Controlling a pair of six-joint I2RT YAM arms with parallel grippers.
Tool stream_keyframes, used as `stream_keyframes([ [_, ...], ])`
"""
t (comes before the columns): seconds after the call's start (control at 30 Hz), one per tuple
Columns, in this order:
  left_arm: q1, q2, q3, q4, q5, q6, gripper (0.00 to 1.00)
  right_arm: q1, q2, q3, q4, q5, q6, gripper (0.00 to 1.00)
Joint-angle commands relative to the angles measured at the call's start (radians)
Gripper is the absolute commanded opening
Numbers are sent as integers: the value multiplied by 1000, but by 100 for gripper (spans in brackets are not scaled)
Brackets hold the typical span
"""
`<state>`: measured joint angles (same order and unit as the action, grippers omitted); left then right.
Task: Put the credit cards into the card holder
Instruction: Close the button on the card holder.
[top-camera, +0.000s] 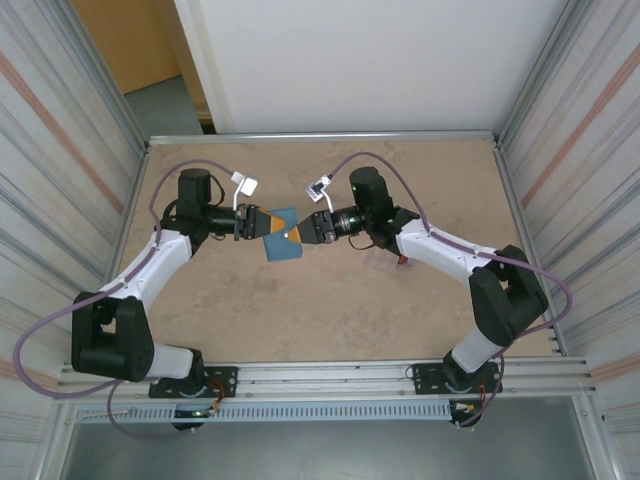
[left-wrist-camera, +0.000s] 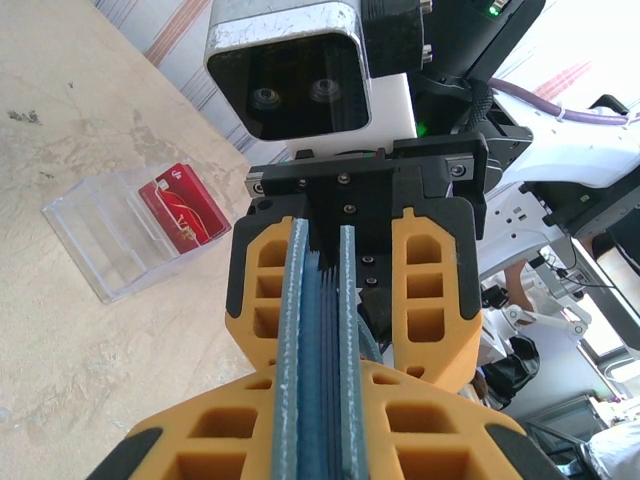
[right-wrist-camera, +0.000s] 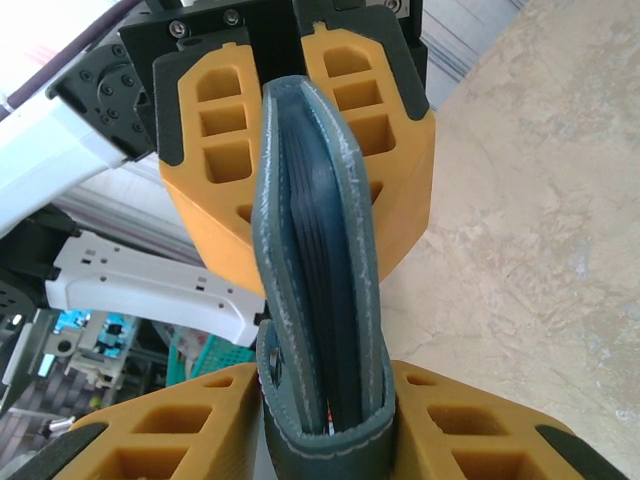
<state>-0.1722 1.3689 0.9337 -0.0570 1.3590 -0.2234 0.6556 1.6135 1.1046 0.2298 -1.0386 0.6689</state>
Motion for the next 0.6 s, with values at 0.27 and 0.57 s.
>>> stream_keyframes([
  [0.27,3,0,-7,-11,-35,31,0,26,31,60,-19,-18,-26,30],
  [0.57,2,1,-6,-10,-29,36,0,25,34,64,-36,-12,-35,23],
])
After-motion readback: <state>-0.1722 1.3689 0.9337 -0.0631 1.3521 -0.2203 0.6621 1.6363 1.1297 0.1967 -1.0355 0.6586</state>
